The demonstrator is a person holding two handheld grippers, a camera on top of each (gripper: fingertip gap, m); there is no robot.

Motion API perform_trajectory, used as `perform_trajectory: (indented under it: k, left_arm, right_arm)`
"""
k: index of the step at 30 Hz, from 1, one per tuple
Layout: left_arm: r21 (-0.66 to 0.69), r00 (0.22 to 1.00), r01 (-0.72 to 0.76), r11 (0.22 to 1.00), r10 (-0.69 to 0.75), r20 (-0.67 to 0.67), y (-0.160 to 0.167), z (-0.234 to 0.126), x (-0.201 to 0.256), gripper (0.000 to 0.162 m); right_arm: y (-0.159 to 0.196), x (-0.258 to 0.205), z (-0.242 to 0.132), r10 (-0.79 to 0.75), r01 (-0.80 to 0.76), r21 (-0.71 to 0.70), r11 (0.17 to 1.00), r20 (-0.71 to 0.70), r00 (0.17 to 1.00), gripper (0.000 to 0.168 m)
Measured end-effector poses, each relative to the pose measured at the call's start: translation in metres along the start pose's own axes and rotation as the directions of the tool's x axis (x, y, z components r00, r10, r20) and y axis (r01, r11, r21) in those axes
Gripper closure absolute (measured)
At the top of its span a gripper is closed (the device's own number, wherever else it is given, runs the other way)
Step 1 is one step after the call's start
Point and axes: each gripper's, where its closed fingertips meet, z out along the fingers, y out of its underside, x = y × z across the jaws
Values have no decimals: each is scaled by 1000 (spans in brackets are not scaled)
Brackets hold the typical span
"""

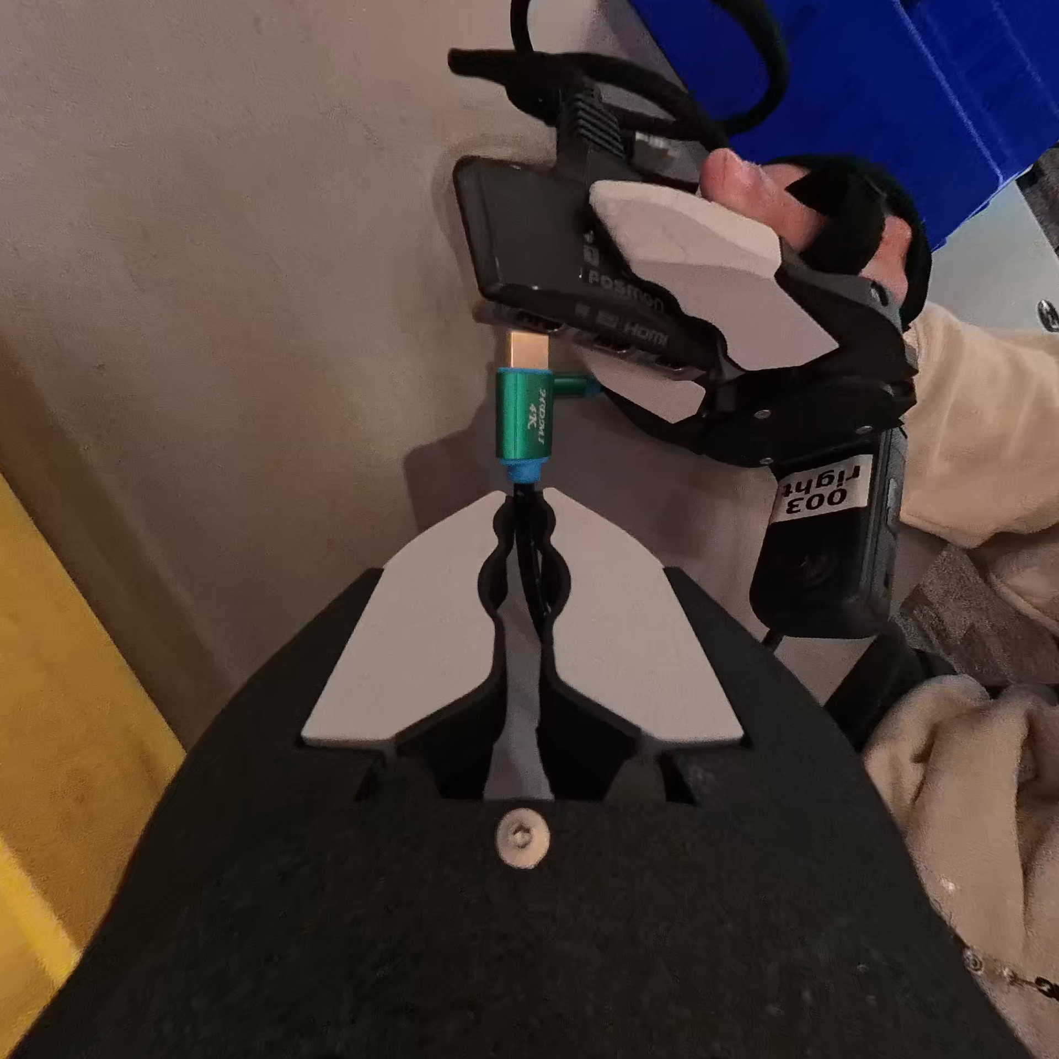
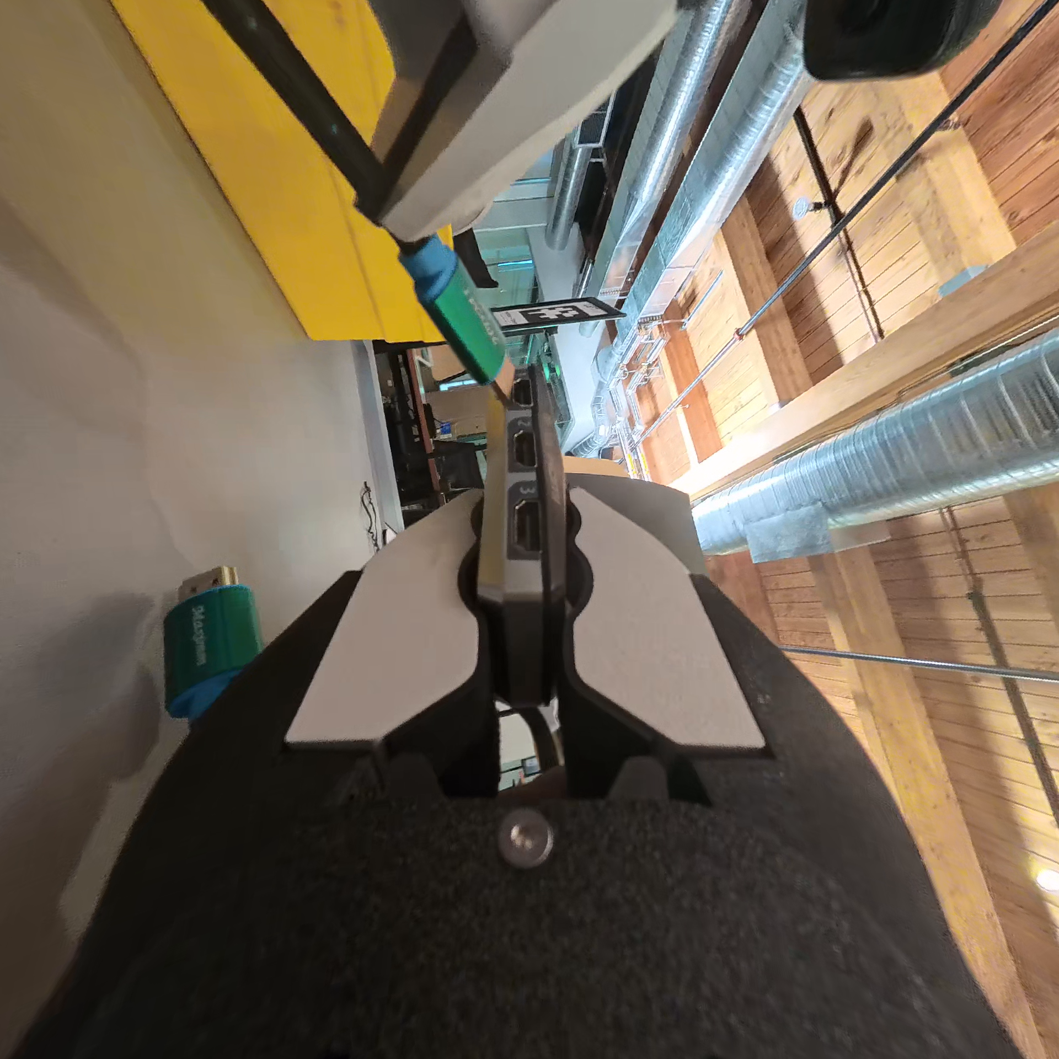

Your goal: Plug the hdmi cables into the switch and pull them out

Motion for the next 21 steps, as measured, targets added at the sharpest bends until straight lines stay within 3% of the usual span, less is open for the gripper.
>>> perform_trajectory:
  k: [8,16,21]
  left_arm:
    - [-34,999,-26,999,24,-43,6,4,2,157]
    - [-27,991,-133,991,134,22,11,15,-6,157]
    - [-16,995,-92,996,92,-26,10,15,-5,156]
  right_arm:
    - [-2,-3,-1,-61,62,44,997,-7,998,145]
    - [1,-14,-1,-111,108,75,991,30,993,145]
    - [0,-13,-3,-109,107,107,989,18,994,145]
